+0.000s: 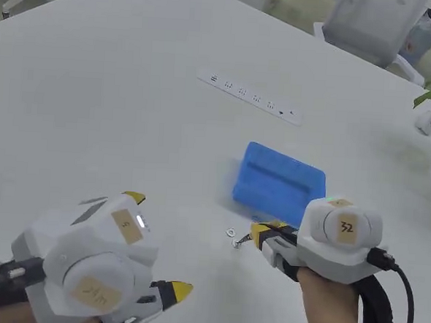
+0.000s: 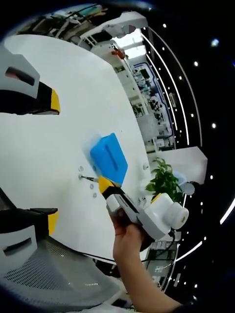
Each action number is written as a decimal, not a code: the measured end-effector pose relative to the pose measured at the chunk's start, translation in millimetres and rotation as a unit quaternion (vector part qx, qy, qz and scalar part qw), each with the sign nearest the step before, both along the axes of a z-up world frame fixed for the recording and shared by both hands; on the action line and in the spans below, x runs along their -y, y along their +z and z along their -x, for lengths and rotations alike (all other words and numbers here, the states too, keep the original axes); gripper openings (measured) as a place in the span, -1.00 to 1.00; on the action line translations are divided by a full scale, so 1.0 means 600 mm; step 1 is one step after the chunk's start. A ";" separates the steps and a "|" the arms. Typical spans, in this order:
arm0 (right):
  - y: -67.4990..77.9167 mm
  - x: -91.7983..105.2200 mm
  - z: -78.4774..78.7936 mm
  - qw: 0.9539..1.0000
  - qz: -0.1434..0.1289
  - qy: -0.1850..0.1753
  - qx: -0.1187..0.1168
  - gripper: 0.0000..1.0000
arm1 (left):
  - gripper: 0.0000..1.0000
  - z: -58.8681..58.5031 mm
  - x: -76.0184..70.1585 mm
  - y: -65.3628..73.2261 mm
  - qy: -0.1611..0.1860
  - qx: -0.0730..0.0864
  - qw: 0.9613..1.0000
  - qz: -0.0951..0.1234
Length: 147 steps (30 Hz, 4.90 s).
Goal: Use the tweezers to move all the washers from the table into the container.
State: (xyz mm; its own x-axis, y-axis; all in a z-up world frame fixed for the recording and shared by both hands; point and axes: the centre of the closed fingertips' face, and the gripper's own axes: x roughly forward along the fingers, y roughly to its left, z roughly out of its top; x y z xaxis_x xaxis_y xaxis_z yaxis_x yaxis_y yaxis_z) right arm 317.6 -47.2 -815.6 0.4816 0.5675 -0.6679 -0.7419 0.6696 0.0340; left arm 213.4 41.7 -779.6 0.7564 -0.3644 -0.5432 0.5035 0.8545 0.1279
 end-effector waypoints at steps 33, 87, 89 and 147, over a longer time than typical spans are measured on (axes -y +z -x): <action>0.120 -0.018 -0.026 0.996 0.015 0.054 0.067 -1.00 | 0.94 -0.002 -0.001 0.003 0.008 0.009 1.000 0.000; 0.019 -0.056 -0.172 0.999 0.029 -0.015 0.036 -0.98 | 0.79 0.003 -0.010 -0.027 0.003 -0.020 0.999 -0.044; 0.016 -0.056 -0.171 0.999 0.031 -0.016 0.032 -0.98 | 0.79 0.003 -0.010 -0.027 0.003 -0.020 0.999 -0.044; 0.014 -0.026 -0.023 1.000 -0.013 0.023 -0.013 -0.96 | 0.72 0.001 -0.013 -0.024 -0.004 0.005 0.996 -0.084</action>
